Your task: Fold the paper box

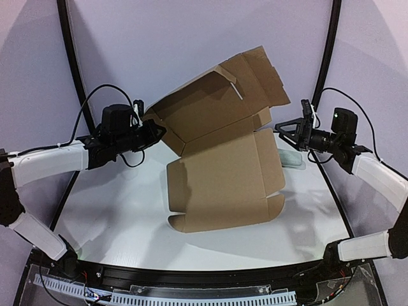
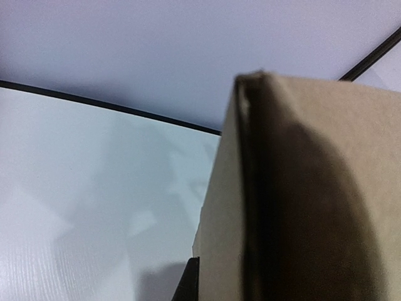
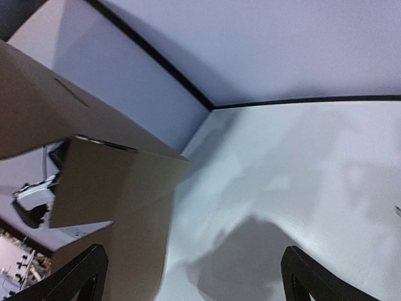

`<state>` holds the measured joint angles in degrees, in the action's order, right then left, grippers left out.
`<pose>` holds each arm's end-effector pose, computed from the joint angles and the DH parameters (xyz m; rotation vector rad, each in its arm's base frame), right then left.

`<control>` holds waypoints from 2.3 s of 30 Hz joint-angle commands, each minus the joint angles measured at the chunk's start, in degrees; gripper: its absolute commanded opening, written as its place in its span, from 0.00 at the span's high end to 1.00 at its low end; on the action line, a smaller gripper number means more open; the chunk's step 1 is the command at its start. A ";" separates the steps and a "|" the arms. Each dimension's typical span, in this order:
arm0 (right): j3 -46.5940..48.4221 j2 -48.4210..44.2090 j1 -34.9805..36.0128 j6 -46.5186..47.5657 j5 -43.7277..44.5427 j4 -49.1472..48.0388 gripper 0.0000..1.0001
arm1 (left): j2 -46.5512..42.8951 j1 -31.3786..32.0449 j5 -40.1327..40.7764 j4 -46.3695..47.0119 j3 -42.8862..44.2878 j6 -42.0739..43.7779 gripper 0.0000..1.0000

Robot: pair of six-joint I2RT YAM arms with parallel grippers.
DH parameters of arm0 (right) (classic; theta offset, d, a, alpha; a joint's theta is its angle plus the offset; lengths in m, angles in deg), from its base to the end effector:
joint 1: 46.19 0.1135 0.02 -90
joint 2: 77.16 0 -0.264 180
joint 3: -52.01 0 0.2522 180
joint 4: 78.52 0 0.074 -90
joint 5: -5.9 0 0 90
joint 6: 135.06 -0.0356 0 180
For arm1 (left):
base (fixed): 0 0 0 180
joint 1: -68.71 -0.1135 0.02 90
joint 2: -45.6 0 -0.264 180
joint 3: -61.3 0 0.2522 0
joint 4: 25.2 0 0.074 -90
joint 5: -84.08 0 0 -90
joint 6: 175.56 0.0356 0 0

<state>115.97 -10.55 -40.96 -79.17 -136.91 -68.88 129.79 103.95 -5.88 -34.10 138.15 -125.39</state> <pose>0.2568 0.0520 0.3238 -0.2421 1.8738 1.2959 0.2848 -0.2011 0.3133 -0.0788 1.9533 -0.8931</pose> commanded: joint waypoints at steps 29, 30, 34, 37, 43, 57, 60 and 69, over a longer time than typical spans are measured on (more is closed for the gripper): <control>1.27 8.27 10.50 -13.20 -6.87 -23.54 0.02 | 1.19 0.04 -8.22 9.76 -3.01 -3.26 0.99; 1.45 8.90 10.70 -13.51 -7.14 -23.89 0.02 | 1.41 0.08 -8.26 9.63 -2.72 -3.24 0.99; 0.97 11.43 10.84 -19.55 -9.51 -32.84 0.02 | 2.23 0.09 -8.09 8.72 -2.06 -3.31 0.99; 1.67 12.41 11.00 -20.03 -8.27 -33.06 0.02 | 2.20 0.07 -8.48 9.09 -2.44 -3.12 0.99; 5.01 13.12 12.72 -13.33 -1.31 -19.49 0.05 | 1.61 0.15 -12.31 11.27 -2.97 -1.75 0.99; 8.92 13.01 14.28 -1.73 14.12 5.77 0.13 | -0.48 0.18 -12.02 13.49 -3.45 0.11 0.99; 9.49 11.89 14.28 -0.95 13.99 5.32 0.12 | -0.59 0.18 -10.62 12.07 -3.28 0.16 0.99; 10.76 3.68 14.11 4.35 18.10 9.99 0.03 | 0.49 0.10 -1.78 2.19 -1.77 -2.06 0.99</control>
<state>125.15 -2.26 -26.77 -79.12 -123.97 -63.76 132.15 103.75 -10.76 -28.57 134.68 -124.56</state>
